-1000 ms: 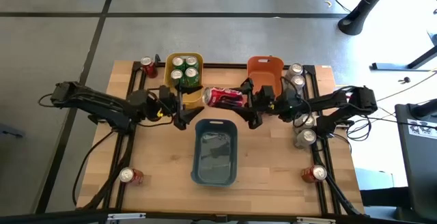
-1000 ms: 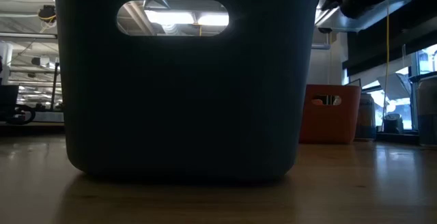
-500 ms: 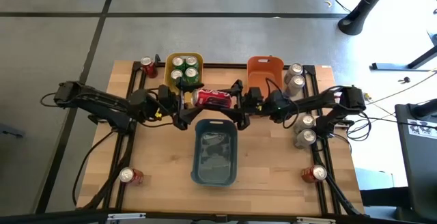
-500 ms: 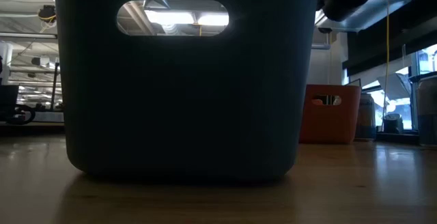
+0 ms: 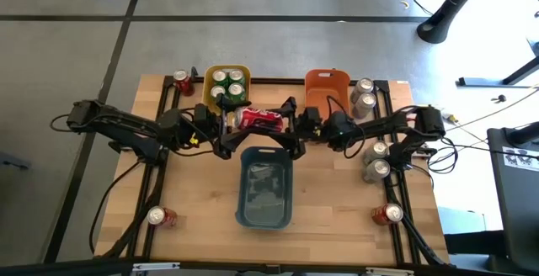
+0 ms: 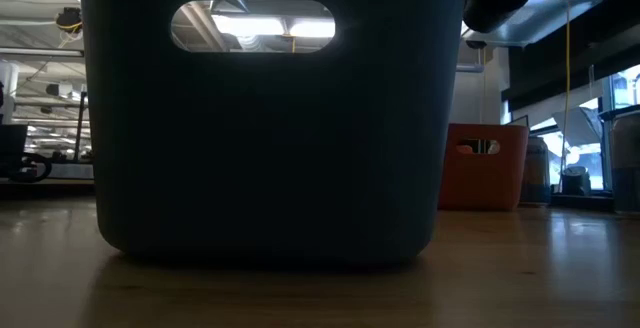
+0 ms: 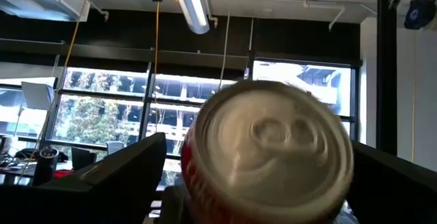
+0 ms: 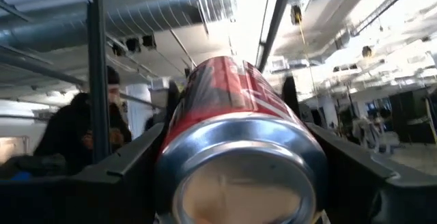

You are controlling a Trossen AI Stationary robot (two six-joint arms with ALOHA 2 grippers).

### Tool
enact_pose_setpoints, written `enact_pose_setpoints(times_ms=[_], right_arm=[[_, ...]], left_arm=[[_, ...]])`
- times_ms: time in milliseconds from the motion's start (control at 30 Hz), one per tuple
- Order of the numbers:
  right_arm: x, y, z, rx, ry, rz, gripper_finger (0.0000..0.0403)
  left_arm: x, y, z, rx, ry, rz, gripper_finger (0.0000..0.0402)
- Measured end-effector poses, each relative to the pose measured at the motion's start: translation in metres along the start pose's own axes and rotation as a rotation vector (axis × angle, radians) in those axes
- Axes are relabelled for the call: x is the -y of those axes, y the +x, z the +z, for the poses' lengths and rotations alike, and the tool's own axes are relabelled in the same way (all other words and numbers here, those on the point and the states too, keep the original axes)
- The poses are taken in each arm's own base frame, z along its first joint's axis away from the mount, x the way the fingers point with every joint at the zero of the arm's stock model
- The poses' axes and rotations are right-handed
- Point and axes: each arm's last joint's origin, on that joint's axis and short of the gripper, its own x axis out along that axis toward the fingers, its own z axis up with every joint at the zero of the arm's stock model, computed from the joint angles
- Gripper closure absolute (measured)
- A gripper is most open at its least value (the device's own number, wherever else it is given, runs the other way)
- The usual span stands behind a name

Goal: Sort soda cans
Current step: Put the red soda can into the blue bin

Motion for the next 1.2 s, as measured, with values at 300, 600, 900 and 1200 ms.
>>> enact_pose_setpoints(times_ms=[300,600,900,1200], right_arm=[[0.001,0.000,-0.001,-0.018,0.002,-0.005,0.0109],[0.001,0.000,-0.002,-0.028,0.004,-0.006,0.0061],[-0.009,-0.006,0.025,-0.033,-0.029,0.139,0.0027],[-0.030,-0.029,0.072,-0.406,0.088,0.264,0.0025]], left_arm=[[0.000,0.000,0.000,-0.001,0.000,0.000,0.0072],[0.000,0.000,0.000,-0.004,0.017,0.001,0.0104],[-0.001,-0.007,0.019,0.016,0.008,-0.019,0.0104],[-0.006,-0.021,0.009,-0.286,-0.010,0.059,0.0104]])
